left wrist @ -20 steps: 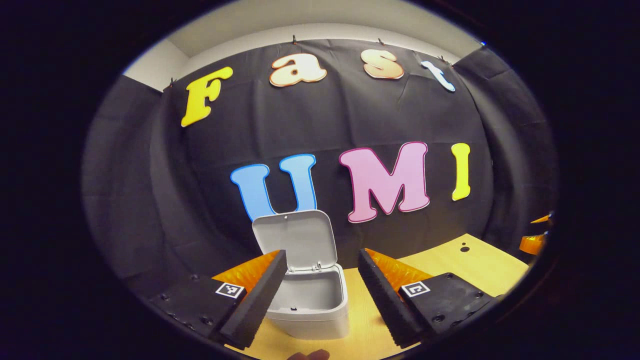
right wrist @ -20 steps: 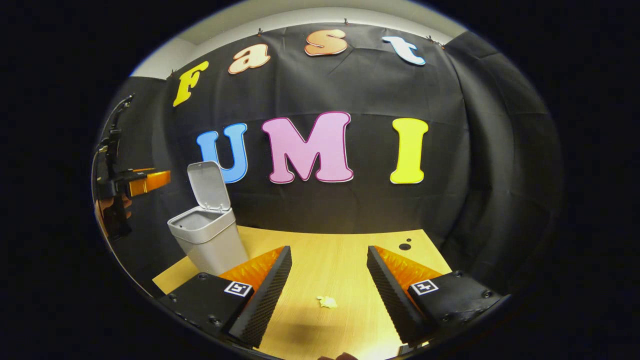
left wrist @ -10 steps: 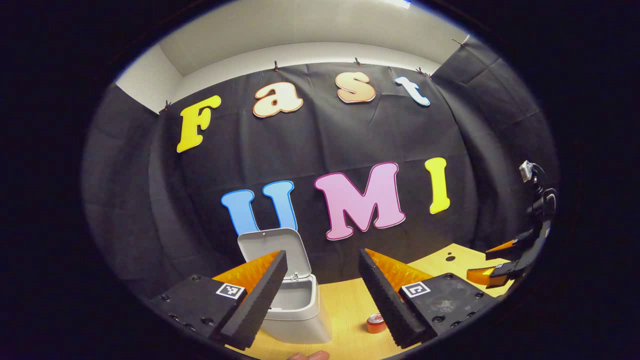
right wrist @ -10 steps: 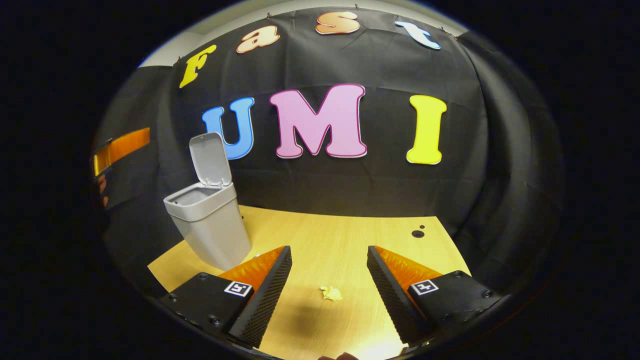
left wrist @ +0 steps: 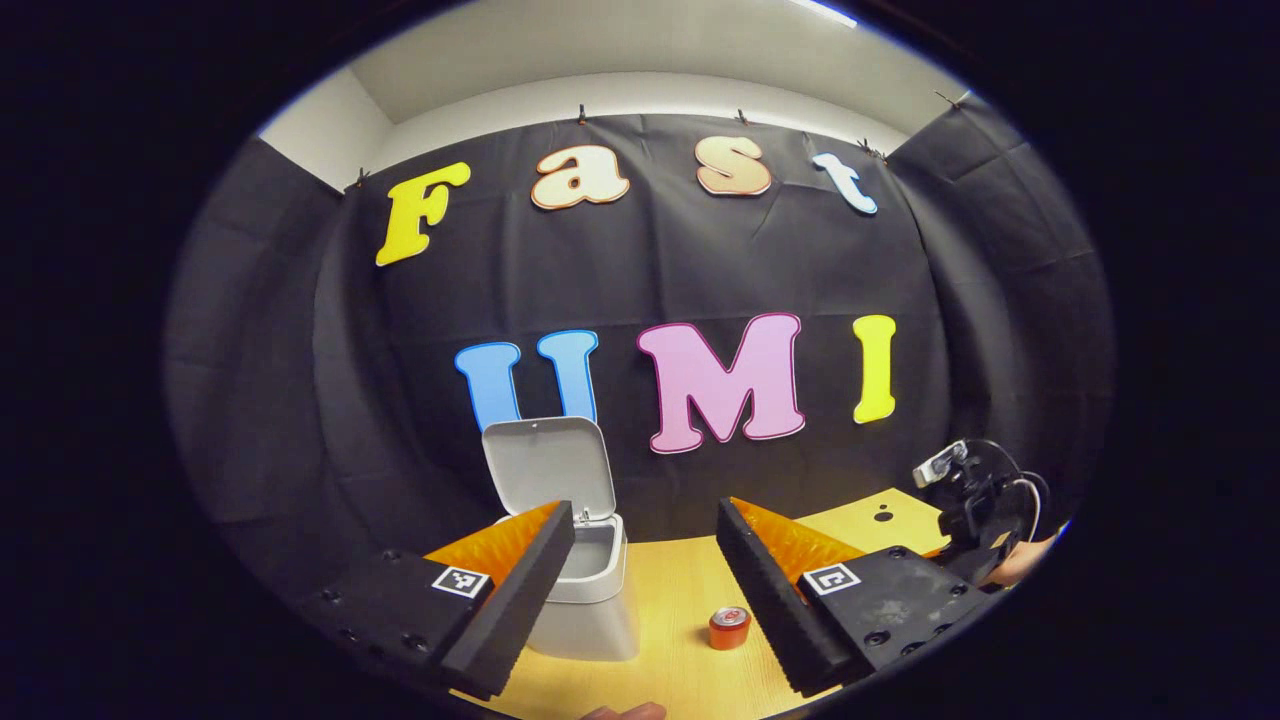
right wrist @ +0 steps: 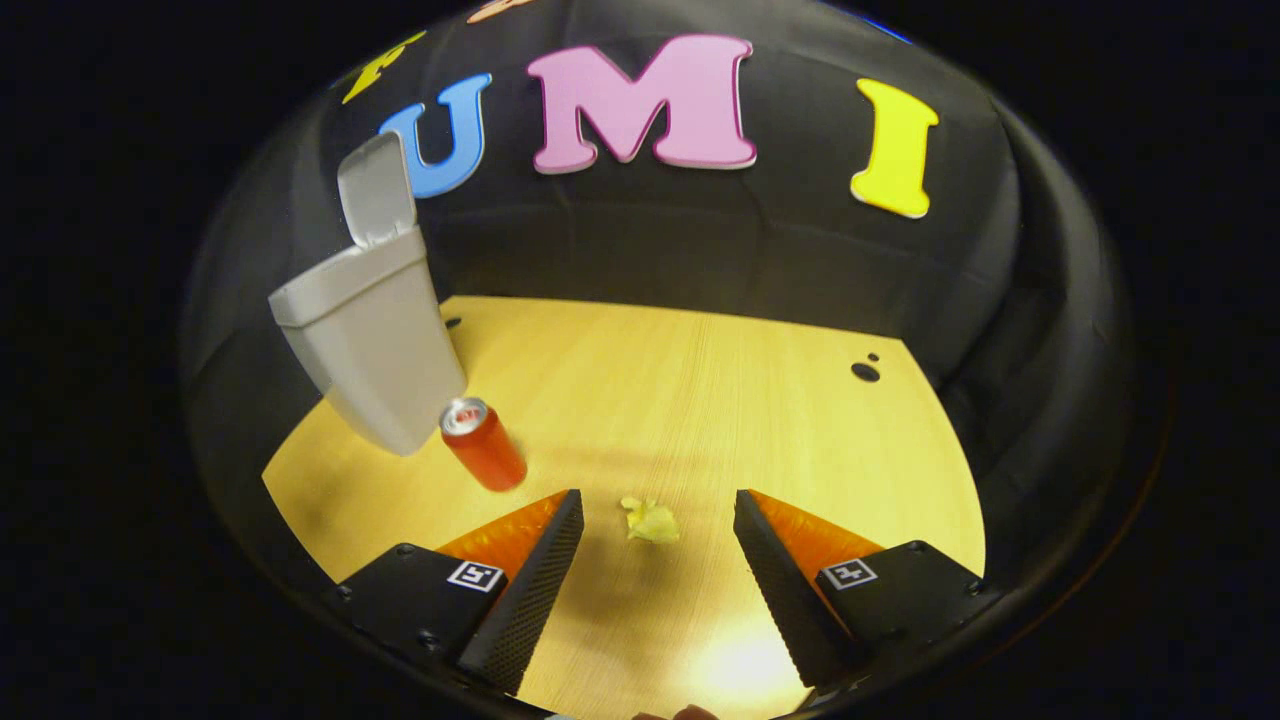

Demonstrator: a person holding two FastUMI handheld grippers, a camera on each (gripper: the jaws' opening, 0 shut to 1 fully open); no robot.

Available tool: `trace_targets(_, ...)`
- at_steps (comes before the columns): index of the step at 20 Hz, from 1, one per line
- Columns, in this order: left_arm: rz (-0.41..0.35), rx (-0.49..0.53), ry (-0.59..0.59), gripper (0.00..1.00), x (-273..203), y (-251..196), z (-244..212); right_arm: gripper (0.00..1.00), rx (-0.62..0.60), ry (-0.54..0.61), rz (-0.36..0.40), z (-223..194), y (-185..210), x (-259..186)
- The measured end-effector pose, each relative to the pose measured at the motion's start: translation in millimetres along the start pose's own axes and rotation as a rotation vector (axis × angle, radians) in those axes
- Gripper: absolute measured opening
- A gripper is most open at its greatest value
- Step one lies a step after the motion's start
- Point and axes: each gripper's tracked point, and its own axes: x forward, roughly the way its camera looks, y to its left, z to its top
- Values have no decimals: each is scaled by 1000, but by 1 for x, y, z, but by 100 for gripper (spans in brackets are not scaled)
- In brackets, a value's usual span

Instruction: Press the lid of the desktop garbage bin to open it, pick up the crumpled paper on the desktop and throw it into the bin, then pick up the pop can on the desktop and drop it into the bin, and finally close the garbage bin lid.

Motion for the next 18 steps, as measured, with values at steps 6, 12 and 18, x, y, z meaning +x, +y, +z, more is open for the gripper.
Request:
trace_targets(6,46,28,43,99,-15,12,-6,84,-6,209,12,-46,10,75)
trace_targets(12,116,51,78,98,-35,29,-12,99,-29,309,4,-71,4,112)
trace_targets(18,153,24,105,99,-41,39,-21,33,-2,322,24,-69,7,115)
